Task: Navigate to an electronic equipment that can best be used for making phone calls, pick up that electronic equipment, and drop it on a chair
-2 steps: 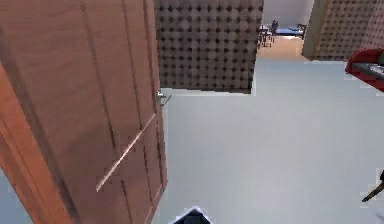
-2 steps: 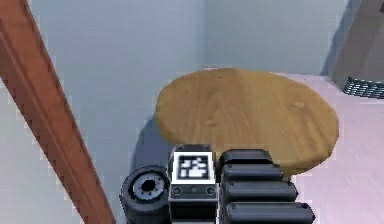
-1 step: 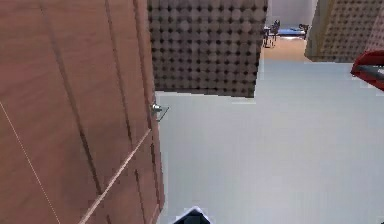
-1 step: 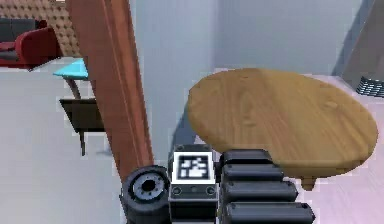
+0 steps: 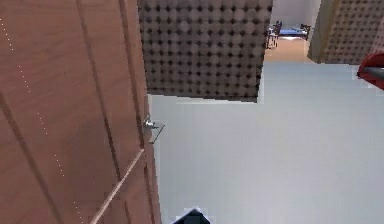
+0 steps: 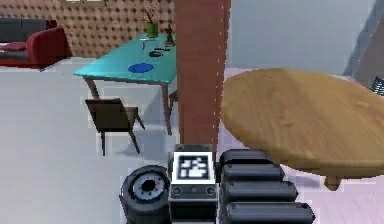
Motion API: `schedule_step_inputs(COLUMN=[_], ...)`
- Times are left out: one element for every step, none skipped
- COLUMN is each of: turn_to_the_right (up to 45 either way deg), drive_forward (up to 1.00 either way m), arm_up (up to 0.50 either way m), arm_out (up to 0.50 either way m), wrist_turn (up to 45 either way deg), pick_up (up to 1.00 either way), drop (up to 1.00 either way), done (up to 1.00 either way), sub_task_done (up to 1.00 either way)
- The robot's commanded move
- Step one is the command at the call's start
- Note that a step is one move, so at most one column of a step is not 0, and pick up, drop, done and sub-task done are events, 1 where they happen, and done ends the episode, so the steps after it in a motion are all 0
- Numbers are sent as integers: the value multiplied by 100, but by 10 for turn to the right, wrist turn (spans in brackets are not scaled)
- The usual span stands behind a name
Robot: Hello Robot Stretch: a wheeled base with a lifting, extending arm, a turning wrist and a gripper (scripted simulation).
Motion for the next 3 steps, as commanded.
schedule_step_inputs(turn_to_the_right=[150,0,450], drive_forward=[0,20,0], arm_up=[0,0,0], arm_out=[0,0,0], wrist_turn=[0,0,0], pick_up=[0,0,0], drop=[0,0,0], done=[0,0,0], sub_task_done=[0,0,0])
